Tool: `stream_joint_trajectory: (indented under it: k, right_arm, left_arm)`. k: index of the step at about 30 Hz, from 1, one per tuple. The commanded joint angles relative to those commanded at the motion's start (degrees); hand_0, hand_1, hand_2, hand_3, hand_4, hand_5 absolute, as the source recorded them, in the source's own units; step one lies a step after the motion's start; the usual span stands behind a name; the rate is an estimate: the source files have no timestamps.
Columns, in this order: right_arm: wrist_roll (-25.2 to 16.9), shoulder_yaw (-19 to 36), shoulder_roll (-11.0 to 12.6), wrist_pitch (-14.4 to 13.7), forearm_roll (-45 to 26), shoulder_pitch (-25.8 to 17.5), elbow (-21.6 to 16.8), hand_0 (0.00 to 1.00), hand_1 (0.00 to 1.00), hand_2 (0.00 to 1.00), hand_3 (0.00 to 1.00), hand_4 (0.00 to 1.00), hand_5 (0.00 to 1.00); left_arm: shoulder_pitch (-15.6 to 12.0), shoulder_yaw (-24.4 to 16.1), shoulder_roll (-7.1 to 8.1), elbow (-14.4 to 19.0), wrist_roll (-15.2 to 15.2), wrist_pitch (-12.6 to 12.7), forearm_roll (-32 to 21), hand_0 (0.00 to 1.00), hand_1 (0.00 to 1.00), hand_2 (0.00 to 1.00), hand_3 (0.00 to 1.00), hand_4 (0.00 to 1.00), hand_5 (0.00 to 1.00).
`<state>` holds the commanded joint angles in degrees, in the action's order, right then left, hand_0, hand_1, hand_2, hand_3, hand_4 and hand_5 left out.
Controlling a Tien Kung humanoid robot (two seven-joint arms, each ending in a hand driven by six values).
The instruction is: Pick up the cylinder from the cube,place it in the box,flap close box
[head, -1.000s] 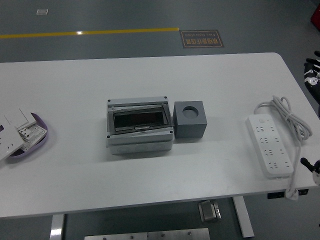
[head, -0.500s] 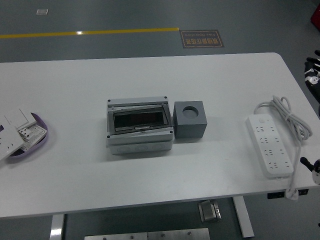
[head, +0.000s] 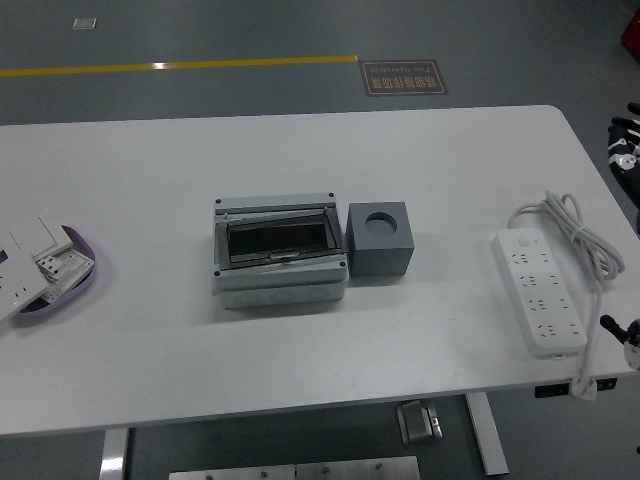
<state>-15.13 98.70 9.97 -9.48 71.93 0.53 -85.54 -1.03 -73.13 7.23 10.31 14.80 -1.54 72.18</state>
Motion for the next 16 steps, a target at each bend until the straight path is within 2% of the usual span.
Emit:
stream_joint_trajectory:
  k: [16]
  right_arm:
    - [-0.31,-0.22,0.00,0.11,-0.04,0.17,-0.15,0.706,0.623,0.612,0.666,0.615,0.157]
  left_arm:
    - [-0.18,0.20,-0.17,0.00,0.13,0.15,-0.45,0.604,0.583,0.558,0.599,0.665,0.276]
